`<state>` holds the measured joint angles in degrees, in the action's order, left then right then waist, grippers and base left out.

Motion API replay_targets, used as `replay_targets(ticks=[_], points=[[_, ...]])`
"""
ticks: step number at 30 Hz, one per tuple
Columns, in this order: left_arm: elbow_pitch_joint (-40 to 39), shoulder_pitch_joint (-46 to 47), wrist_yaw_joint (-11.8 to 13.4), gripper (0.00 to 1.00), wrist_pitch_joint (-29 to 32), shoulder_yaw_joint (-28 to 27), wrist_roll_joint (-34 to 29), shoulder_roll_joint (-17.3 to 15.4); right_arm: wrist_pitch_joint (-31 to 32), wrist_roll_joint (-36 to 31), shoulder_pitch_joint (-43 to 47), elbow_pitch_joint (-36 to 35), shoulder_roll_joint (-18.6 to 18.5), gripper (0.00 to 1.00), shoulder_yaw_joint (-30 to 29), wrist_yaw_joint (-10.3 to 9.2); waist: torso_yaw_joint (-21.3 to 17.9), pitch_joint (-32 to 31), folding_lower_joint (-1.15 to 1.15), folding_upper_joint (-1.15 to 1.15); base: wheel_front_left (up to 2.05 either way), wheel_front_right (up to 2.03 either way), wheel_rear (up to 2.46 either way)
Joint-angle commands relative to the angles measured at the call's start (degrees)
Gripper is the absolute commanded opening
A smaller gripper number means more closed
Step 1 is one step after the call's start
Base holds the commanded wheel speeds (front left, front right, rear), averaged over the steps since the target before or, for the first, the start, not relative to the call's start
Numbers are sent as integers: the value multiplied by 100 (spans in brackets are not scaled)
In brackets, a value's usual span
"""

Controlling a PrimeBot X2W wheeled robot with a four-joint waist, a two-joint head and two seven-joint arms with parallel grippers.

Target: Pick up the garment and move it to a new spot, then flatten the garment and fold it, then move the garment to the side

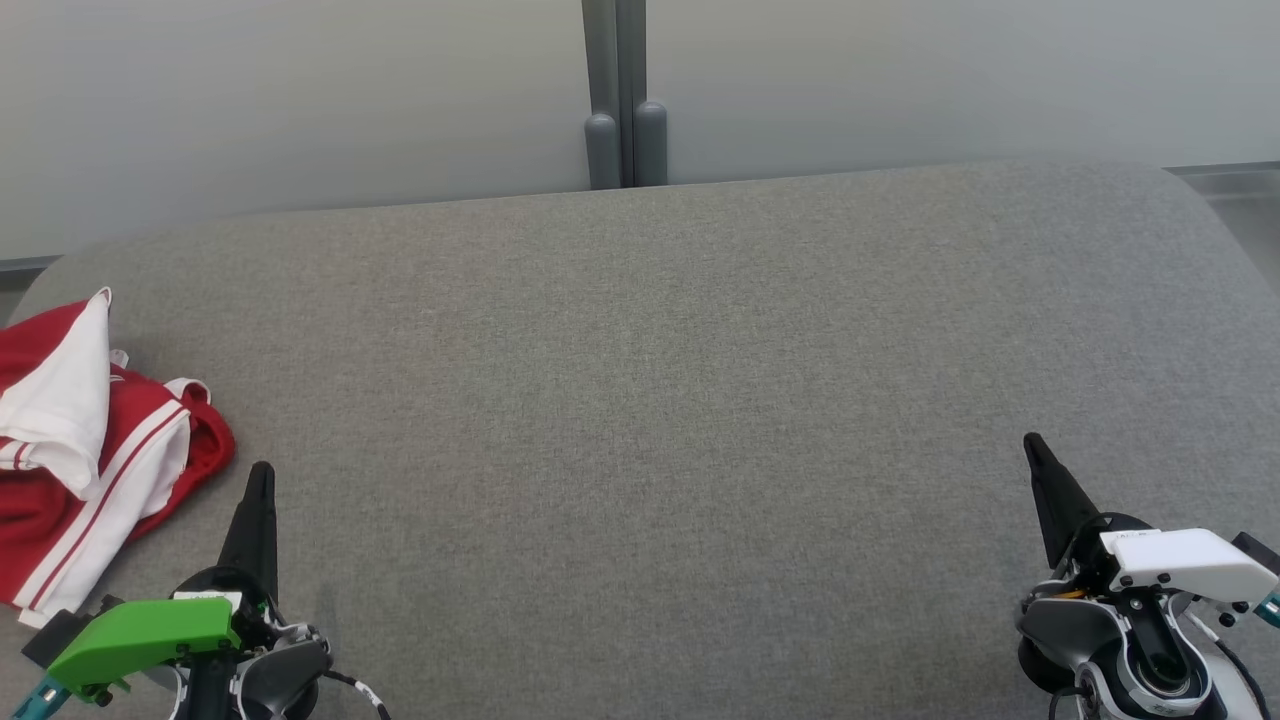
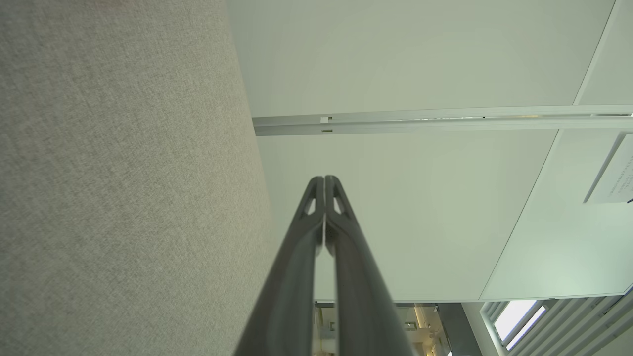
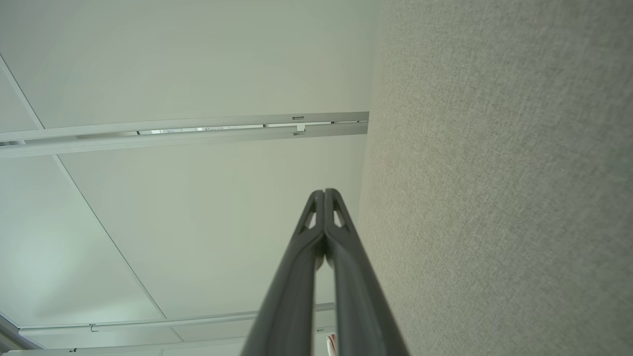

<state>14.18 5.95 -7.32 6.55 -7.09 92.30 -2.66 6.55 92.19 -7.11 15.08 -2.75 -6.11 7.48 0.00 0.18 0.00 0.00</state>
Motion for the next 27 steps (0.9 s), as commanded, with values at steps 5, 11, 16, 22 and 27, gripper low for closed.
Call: replay_targets(ticks=[5,11,16,22,27], points=[[-16,79,-35,0,15,-8,9,-41,20,33,-29,-17,-24,0,-7,2,0,0,0,0,0,0,0],[-16,79,-35,0,15,-8,9,-41,20,33,-29,-17,-24,0,-7,2,0,0,0,0,0,0,0],[-16,79,-35,0,15,-8,9,-41,20,34,-29,-17,-24,0,-7,2,0,0,0,0,0,0,0],[-16,79,-35,0,15,-8,9,-41,20,33,-29,-17,-24,0,-7,2,0,0,0,0,0,0,0],[-16,79,-35,0,15,-8,9,-41,20,33,-29,-17,-24,0,-7,2,0,0,0,0,0,0,0]])
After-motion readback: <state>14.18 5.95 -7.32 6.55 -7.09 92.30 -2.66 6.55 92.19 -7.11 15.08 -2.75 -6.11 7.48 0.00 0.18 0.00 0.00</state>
